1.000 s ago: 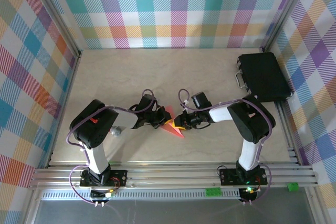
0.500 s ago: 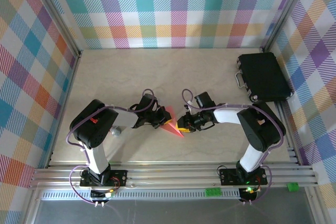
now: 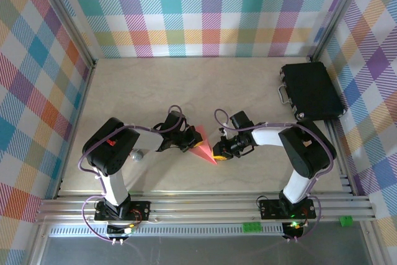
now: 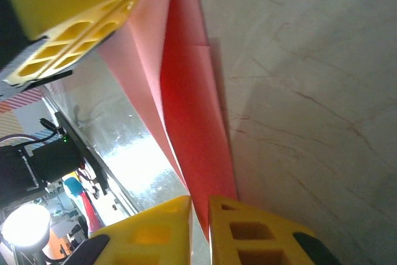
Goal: Fold a paper plane with a square sheet of paper (pick it up from the middle)
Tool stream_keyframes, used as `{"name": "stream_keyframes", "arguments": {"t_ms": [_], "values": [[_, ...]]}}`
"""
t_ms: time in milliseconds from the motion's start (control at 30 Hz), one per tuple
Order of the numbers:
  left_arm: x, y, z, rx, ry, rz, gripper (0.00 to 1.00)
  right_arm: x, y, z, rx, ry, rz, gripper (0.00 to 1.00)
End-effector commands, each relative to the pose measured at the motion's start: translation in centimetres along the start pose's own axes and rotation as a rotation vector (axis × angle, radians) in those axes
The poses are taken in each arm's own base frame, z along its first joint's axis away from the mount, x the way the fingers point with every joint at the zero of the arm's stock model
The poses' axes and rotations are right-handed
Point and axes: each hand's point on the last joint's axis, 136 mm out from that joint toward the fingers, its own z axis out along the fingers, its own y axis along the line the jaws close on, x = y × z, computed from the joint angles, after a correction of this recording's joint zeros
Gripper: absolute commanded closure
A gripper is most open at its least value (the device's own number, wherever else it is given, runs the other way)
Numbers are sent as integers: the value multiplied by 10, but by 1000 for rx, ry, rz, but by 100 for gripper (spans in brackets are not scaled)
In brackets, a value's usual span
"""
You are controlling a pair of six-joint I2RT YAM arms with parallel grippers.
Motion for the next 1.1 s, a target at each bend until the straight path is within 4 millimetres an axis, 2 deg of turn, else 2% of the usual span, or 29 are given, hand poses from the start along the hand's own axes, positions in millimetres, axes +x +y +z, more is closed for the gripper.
{"name": "stream_keyframes", "arguments": {"t_ms": [0,300,567,867,1067], "values": [[10,48,3,-176,11,-68,97,8,-13,4,42,27,6,85],[5,35,3,-143,2,-59,96,10,-21,8,72,37,10,86],[-2,-13,-9,-7,-20,0,91,11,-26,10,113,39,8,89],[14,-33,-27,49,-29,55,86,11,-29,10,161,29,3,90],[35,-27,-22,23,12,73,88,11,-31,10,173,21,5,90]]}}
